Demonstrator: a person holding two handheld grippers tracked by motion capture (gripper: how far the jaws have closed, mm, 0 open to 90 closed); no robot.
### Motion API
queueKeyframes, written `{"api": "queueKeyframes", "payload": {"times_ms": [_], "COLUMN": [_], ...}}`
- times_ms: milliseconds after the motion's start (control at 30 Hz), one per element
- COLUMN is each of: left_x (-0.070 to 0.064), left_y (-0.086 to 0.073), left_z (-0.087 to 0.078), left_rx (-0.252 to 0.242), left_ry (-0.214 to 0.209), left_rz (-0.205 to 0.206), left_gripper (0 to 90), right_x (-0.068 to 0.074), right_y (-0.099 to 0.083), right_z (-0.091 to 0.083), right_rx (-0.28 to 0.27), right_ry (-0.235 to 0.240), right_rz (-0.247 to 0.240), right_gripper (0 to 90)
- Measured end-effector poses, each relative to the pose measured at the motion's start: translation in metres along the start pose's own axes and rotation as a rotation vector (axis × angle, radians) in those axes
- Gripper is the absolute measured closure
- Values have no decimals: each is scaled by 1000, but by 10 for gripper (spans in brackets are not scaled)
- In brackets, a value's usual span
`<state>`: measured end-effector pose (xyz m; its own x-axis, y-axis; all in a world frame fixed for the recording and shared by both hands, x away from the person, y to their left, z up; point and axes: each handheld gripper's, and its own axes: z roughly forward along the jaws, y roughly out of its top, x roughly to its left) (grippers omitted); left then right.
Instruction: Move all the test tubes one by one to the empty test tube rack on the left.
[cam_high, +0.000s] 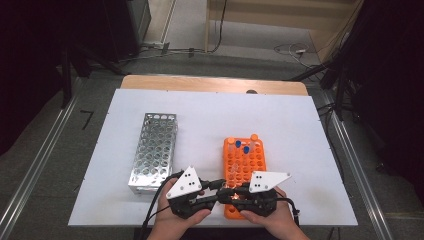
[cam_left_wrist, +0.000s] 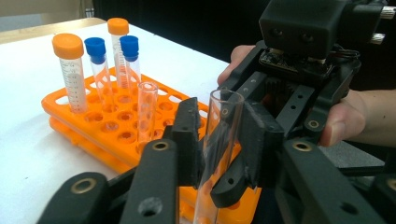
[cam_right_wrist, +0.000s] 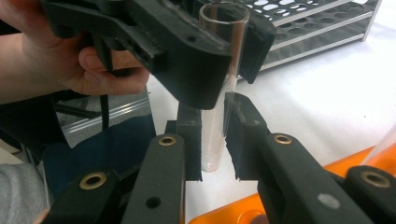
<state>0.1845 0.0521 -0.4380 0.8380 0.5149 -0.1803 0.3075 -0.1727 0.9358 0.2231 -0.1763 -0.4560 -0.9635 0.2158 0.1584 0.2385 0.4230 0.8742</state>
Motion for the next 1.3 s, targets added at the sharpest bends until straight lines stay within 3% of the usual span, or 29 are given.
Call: {"api": "queueKeyframes", "payload": {"times_ms": [367,567,933,1133,1300], "left_x": [-1,0,14,19,27], "left_y": [0,1,2,4,5], "left_z": [-1,-5,-18,-23,-30], "left_rx": [2,-20,-48,-54,-64], "left_ry": [14,25,71,98,124], "left_rz": [28,26,4,7,-2], "left_gripper": [762,763,764,764,763], "right_x": [-2,-3,-17,-26,-36], "right_y": [-1,-1,-8,-16,-23], "right_z": [1,-4,-39,-58,-75], "right_rx": [1,-12,-90,-103,-136], "right_ry": [21,6,-44,-68,-81], "right_rz": [14,4,22,4,20], "right_gripper": [738,699,496,481,478]}}
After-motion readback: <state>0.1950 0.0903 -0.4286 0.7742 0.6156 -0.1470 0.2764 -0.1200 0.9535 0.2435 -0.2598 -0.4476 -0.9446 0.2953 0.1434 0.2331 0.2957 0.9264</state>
